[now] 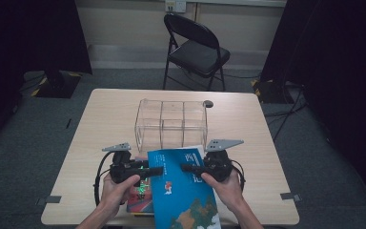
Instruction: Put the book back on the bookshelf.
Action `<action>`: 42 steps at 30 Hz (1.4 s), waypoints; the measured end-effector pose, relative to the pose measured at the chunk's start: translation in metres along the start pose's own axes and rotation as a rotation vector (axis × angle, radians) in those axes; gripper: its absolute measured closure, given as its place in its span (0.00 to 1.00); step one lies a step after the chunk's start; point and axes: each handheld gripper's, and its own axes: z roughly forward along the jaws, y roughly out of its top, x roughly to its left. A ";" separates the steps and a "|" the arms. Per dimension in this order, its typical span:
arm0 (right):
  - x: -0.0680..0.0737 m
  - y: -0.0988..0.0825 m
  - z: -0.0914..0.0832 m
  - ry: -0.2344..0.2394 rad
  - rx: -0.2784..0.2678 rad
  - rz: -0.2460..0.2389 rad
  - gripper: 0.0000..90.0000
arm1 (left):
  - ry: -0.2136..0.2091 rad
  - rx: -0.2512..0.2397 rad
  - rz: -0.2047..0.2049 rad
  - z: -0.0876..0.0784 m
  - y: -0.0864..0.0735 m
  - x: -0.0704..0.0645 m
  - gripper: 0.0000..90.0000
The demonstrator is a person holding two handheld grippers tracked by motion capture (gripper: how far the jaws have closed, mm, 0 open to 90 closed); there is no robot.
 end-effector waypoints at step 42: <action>0.025 0.061 -0.033 -0.020 -0.268 -0.137 0.88 | -0.044 -0.176 0.307 -0.023 0.075 -0.061 0.66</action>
